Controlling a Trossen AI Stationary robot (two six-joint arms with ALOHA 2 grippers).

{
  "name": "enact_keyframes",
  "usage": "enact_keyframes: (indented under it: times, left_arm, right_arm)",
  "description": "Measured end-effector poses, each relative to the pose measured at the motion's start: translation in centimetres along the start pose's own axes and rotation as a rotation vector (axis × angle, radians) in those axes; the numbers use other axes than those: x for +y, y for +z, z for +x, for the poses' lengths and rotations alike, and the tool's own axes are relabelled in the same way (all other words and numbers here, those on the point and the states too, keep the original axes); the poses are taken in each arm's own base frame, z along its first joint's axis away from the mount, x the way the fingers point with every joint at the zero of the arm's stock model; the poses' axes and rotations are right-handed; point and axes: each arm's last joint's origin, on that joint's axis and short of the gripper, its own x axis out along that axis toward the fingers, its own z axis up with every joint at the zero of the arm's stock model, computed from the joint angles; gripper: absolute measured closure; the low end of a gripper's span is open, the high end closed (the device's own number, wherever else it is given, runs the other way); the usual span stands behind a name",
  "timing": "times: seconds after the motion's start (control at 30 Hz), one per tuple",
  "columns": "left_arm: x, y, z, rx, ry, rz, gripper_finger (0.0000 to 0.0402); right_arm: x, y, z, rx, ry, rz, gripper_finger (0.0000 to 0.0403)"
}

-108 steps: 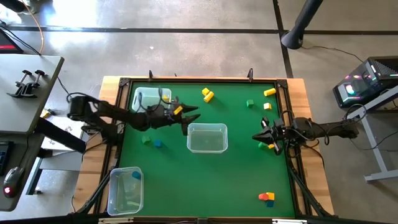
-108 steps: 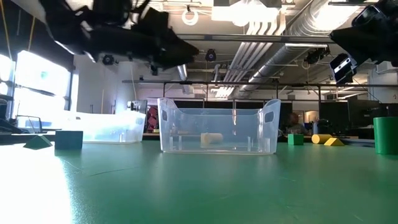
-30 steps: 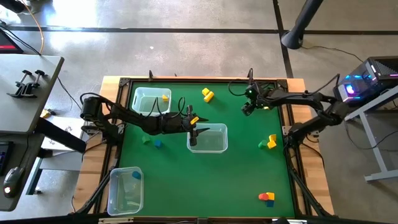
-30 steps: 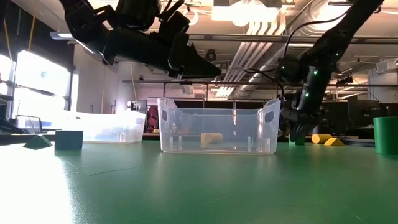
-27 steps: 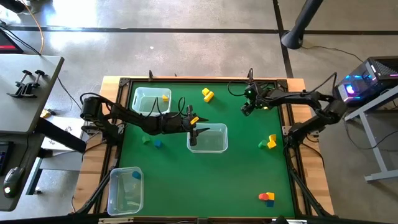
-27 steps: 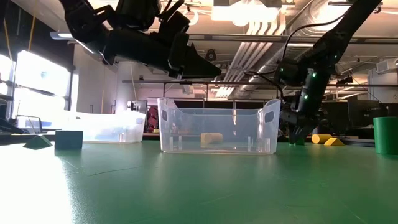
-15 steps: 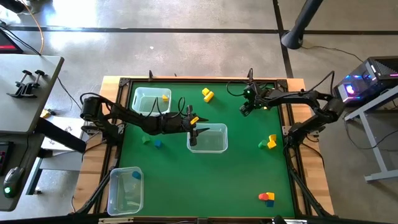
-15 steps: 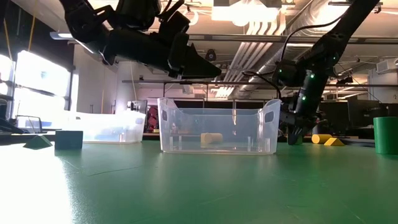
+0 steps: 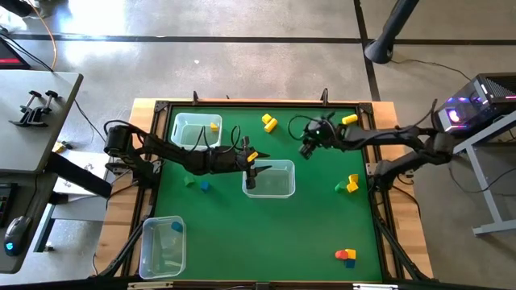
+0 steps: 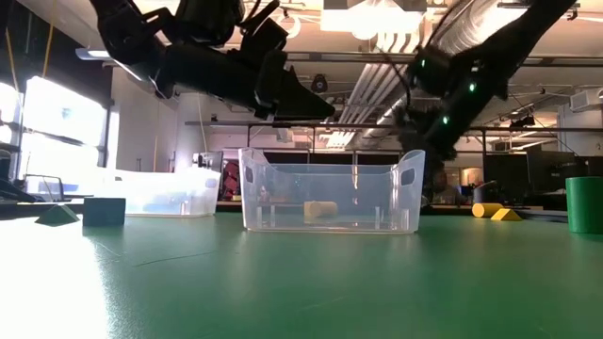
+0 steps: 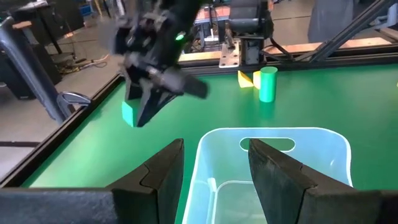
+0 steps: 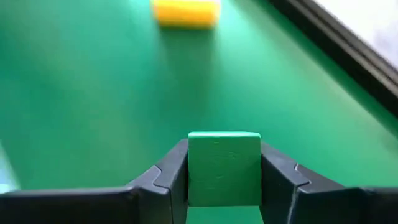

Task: Sort blocks by size
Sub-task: Put the green cube block into the middle right transparent bin

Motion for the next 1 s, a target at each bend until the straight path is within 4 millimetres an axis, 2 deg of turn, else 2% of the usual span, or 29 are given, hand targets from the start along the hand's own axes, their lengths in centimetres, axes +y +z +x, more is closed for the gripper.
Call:
enact_keyframes:
  times: [0.1, 0.27, 0.43, 0.6, 0.73, 0.87, 1.0]
  left_arm:
    - [-0.3, 0.2, -0.2, 0.000, 0.017, 0.005, 0.0234]
    - [-0.8, 1.5, -1.1, -0.032, 0.035, 0.042, 0.0234]
    - [-1.1, 2.8, -2.3, -0.041, 0.063, 0.070, 0.0234]
    - [-1.0, 3.4, -3.1, -0.021, 0.101, 0.082, 0.0234]
    - [-0.9, 3.6, -3.3, -0.015, 0.118, 0.086, 0.0234]
    - [-0.9, 3.6, -3.3, -0.013, 0.120, 0.083, 0.0234]
    - [-0.9, 3.4, -3.3, 0.004, 0.117, 0.083, 0.0234]
  right_arm:
    - [1.8, 0.8, -1.2, -0.102, 0.043, -0.055, 0.0273]
    - [5.2, 1.7, -2.8, -0.261, 0.210, -0.097, 0.0273]
    - [8.1, 1.9, -3.2, -0.353, 0.407, -0.114, 0.0273]
    - [10.6, 1.1, -2.0, -0.322, 0.517, -0.165, 0.0273]
    - [12.6, 1.2, -0.8, -0.244, 0.572, -0.232, 0.0273]
    - [14.3, 1.5, 0.5, -0.142, 0.568, -0.343, 0.0271]
    - [15.2, 1.9, 1.7, -0.050, 0.545, -0.393, 0.0247]
